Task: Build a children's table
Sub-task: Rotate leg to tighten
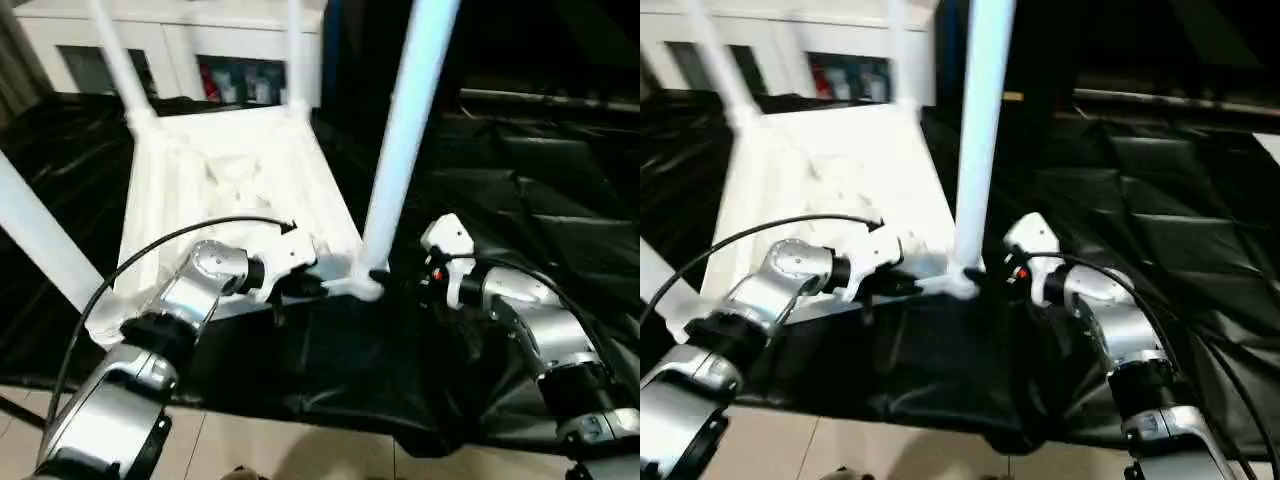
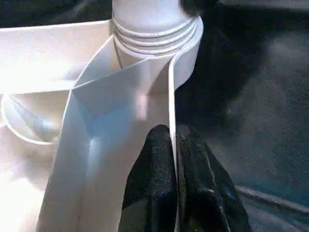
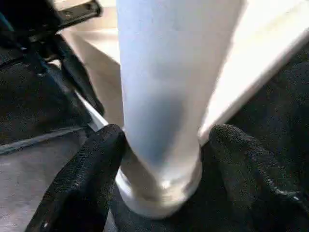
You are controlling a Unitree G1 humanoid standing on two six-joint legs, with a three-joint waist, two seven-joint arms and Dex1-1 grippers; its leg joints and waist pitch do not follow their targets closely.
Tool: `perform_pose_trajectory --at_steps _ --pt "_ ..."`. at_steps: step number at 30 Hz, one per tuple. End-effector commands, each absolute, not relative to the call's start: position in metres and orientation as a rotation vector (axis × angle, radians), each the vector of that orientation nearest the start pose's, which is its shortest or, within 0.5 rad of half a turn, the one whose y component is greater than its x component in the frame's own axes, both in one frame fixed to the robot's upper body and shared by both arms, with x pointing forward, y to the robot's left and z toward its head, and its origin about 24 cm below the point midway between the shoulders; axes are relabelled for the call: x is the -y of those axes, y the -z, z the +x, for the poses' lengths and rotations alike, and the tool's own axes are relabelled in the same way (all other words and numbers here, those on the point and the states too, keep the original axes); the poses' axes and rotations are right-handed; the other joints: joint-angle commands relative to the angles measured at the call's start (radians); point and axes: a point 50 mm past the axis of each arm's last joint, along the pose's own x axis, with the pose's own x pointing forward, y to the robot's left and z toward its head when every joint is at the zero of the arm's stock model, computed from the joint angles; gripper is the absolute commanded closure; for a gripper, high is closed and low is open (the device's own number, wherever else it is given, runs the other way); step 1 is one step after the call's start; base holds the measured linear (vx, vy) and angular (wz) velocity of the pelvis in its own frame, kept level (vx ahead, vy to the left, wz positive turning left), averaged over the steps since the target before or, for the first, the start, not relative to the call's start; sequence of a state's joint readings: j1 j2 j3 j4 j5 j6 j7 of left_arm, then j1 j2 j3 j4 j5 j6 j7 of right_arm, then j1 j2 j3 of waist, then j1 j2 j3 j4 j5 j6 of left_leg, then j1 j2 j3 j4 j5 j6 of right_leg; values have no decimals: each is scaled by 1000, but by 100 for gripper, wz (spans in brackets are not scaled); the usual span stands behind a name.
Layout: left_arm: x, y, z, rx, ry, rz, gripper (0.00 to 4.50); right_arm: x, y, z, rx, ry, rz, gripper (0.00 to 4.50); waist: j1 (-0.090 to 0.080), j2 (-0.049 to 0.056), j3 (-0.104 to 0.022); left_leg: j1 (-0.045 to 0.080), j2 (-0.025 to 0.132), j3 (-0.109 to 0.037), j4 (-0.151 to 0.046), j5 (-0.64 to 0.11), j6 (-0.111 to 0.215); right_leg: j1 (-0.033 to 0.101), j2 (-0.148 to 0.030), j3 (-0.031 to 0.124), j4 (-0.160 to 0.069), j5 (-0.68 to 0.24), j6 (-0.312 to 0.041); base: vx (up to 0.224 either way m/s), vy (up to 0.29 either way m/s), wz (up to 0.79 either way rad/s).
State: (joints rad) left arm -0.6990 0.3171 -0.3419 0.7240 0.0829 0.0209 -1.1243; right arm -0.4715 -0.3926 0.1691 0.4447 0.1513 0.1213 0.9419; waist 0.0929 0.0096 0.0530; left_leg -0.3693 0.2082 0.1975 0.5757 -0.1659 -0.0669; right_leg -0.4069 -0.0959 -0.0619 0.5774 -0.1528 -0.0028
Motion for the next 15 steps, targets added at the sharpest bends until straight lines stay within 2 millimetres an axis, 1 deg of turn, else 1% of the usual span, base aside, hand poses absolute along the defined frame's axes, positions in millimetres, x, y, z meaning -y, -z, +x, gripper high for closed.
perform_pose_trajectory --at_steps 1,2,3,4,5,6,14,15 --pt "-107 -50 325 -441 1377 536 450 155 -59 310 -293 -1064 -265 133 -4 -10 -66 20 26 -6 -69 -298 29 42 -42 33 -58 -268 -224 0 0 0" --pt "-107 -50 324 -442 1380 534 450 154 -58 308 -306 -1092 -274 133 -2 -8 -66 19 25 -7 -69 -290 29 43 -43 33 -57 -269 -220 0 0 0" --pt "-107 -50 323 -442 1380 534 450 154 -57 308 -308 -1093 -280 133 -2 -13 -67 17 25 -6 -69 -285 31 44 -44 34 -57 -266 -216 0 0 0" --pt "-107 -50 323 -443 1380 533 450 154 -57 309 -308 -1088 -281 133 -1 -15 -67 16 25 -7 -69 -273 33 45 -44 34 -55 -262 -213 0 0 0" --pt "-107 -50 323 -443 1380 533 450 154 -57 309 -308 -1086 -281 133 -1 -13 -68 15 24 -7 -68 -264 34 44 -44 34 -55 -260 -211 0 0 0" --pt "-107 -50 323 -443 1379 532 450 154 -57 310 -307 -1078 -283 133 -1 -16 -67 15 24 -7 -68 -260 34 44 -44 34 -55 -259 -211 0 0 0" --pt "-107 -51 322 -442 1372 532 450 152 -56 316 -311 -1061 -272 133 -3 -15 -69 14 22 -7 -66 -241 37 46 -43 33 -52 -242 -214 0 0 0" --pt "-107 -52 322 -442 1371 532 450 152 -56 316 -314 -1063 -274 151 -3 -15 -68 13 22 -7 -66 -241 38 46 -43 33 -52 -243 -213 0 0 0"
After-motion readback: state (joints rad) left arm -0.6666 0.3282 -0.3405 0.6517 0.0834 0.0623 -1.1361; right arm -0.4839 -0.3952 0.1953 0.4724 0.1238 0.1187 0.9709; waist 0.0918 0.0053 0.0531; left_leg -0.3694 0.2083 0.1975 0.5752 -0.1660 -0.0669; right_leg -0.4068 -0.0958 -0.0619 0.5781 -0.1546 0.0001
